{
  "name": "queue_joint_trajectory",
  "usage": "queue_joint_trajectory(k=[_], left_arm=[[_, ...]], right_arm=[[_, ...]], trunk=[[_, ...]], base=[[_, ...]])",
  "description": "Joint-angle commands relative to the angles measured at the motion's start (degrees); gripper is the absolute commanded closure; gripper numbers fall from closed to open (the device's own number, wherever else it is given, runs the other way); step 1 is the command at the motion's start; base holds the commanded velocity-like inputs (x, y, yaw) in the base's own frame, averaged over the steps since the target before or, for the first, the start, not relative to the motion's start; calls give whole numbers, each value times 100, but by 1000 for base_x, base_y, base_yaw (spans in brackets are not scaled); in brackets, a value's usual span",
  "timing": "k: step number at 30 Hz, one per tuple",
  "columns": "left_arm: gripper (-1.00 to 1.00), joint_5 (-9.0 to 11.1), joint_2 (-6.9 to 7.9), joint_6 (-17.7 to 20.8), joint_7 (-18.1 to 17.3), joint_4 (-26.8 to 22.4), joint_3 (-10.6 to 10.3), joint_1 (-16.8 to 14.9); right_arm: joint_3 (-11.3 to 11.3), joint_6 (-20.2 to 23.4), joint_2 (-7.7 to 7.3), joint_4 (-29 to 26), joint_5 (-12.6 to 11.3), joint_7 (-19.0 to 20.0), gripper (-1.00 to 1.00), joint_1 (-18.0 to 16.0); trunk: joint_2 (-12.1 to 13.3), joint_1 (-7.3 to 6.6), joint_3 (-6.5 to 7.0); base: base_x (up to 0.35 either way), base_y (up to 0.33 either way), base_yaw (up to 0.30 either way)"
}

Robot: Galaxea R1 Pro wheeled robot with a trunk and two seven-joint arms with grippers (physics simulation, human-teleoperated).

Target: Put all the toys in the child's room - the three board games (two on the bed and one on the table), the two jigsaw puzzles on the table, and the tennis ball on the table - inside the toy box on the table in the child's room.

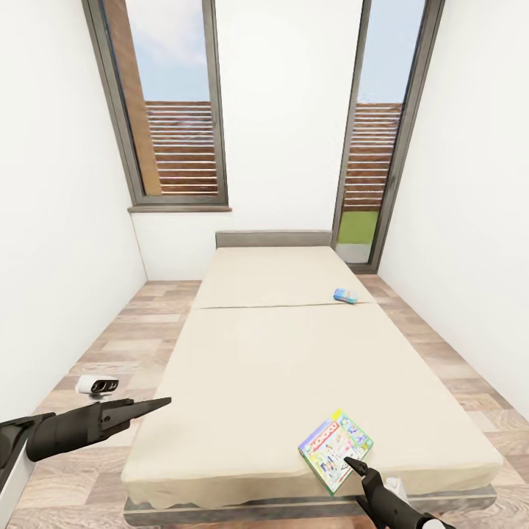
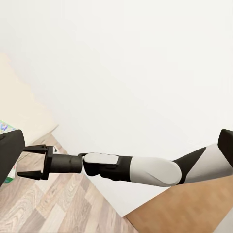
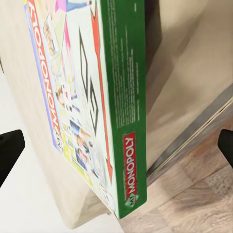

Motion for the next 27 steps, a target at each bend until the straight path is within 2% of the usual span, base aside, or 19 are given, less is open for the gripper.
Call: queue_joint_trajectory(k=[1, 27], left_arm=[[-100, -4, 7, 59, -23, 1, 0, -3], [-100, -12, -19, 56, -23, 3, 0, -3]], right_arm=[[-32, 45, 2, 0, -17, 4, -100, -4], [-32, 45, 2, 0, -17, 22, -100, -4]], trunk=[[-3, -1, -6], [-3, -1, -6]], base=[[0, 0, 0], [46, 37, 0]])
